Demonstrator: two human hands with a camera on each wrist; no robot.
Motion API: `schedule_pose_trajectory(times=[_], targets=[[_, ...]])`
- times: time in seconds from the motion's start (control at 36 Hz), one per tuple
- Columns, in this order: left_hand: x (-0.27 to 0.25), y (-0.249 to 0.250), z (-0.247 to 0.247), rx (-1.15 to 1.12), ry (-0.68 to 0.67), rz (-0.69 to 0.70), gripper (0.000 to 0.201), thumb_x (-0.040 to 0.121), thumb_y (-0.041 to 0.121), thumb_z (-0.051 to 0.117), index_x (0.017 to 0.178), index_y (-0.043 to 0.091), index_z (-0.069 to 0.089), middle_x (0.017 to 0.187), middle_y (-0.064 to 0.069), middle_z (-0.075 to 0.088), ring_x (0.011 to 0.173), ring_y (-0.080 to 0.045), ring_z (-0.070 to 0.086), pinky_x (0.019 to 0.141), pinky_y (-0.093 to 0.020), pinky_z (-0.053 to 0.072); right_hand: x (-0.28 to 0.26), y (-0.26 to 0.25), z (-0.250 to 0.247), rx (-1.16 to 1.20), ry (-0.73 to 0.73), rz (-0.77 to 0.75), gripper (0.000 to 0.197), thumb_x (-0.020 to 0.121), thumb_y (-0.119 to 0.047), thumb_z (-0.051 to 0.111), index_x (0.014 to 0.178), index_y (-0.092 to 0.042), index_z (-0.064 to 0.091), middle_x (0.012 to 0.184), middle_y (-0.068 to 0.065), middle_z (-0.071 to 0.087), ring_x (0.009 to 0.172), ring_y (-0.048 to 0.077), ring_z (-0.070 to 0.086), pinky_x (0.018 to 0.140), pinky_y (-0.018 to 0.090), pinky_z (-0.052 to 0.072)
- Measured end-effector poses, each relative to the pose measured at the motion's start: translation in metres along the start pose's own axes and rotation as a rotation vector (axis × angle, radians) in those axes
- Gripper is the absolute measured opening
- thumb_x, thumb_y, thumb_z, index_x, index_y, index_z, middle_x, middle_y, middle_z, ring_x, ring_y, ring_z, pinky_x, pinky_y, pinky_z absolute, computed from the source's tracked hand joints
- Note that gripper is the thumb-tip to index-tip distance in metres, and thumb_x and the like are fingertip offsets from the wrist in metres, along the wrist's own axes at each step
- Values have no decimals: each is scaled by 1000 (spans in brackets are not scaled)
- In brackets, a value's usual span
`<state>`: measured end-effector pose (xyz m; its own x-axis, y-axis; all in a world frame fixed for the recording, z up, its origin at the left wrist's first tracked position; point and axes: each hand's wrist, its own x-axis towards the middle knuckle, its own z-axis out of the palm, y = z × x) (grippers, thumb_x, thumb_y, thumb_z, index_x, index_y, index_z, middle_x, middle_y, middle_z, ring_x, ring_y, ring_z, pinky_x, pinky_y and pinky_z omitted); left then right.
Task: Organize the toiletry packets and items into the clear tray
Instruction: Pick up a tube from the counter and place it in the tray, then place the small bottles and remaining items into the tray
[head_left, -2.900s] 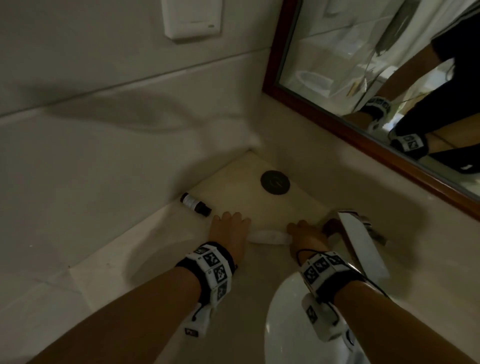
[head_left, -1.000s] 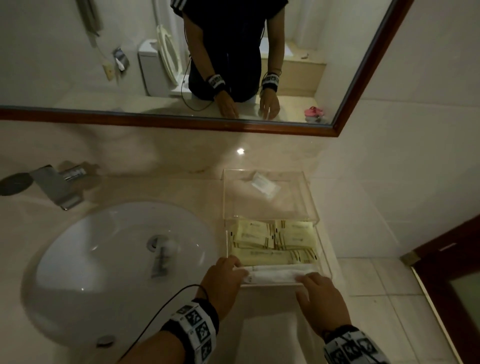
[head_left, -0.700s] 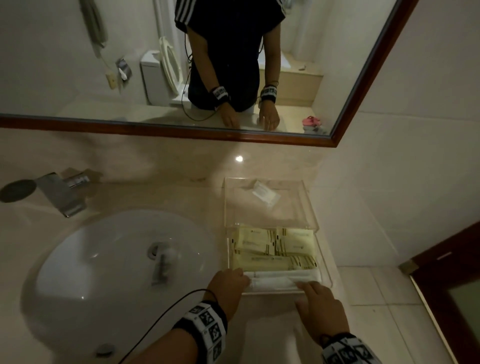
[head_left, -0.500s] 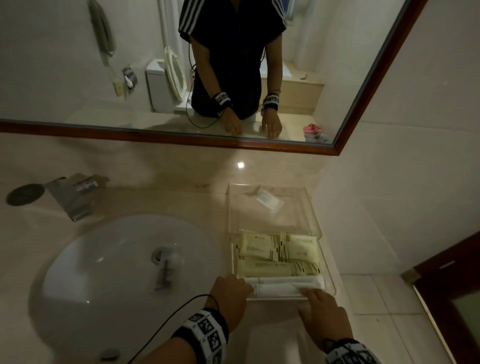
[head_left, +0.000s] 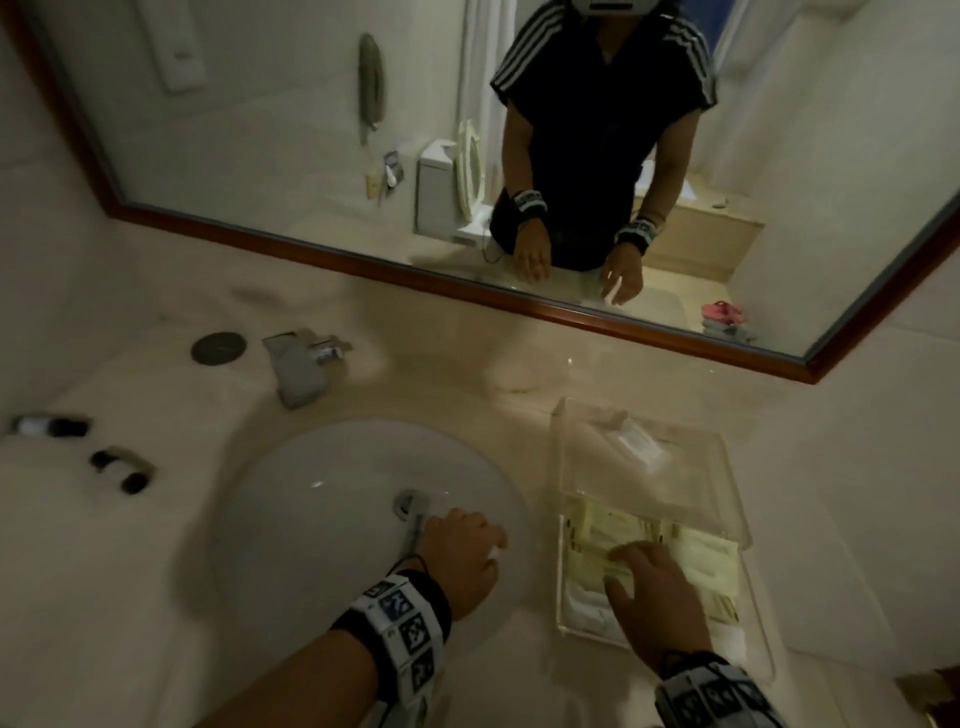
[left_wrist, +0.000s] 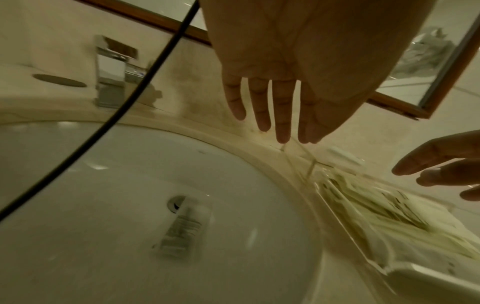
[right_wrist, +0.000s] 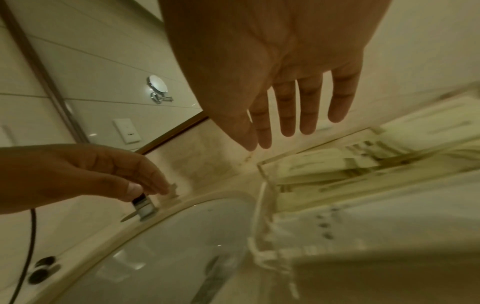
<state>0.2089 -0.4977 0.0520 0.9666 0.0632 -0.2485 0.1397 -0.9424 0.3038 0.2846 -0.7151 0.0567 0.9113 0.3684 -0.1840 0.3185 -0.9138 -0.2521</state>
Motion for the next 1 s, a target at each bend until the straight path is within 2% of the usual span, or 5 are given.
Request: schedule_pose_trajectory(times=[0.25,0.44,0.69,0.86,1.0], targets=[[-38,-70,-26,-24,74,-202,30,96,25,39,122,21,54,130,-3,53,119,-26,48,98,-39,39,26,-92,11,-15,-103,-172,31,92,-37,51,121,-29,54,133,-5,44,116,17,52,97,29,43],[-70,-127,-35,-109,95,-320,33,97,30,40,129,27,48,136,1,47,128,-23,41,108,-38,32,38,-154,23,-59,-146,-290,29,91,-40,49,120,-35,53,134,-9,42,112,14,55,99,28,43],[-105,-199,-43,-191,172,-476,33,97,31,40,129,28,47,137,3,45,129,-20,39,109,-36,30,53,-234,51,-46,-284,-420,27,92,-29,50,119,-26,55,131,-1,43,114,21,53,99,32,43],[-136,-253,-50,-245,186,-602,33,98,31,38,130,27,47,136,1,46,127,-23,41,108,-37,32,56,-297,81,-16,-298,-514,24,89,-32,54,113,-30,56,128,-5,45,106,18,57,95,31,45],[-155,-299,-57,-249,174,-710,33,98,32,39,129,27,47,140,0,45,129,-26,40,110,-41,32,58,-356,106,-17,-354,-599,27,91,-32,51,118,-29,54,133,-6,42,114,16,53,101,34,44]])
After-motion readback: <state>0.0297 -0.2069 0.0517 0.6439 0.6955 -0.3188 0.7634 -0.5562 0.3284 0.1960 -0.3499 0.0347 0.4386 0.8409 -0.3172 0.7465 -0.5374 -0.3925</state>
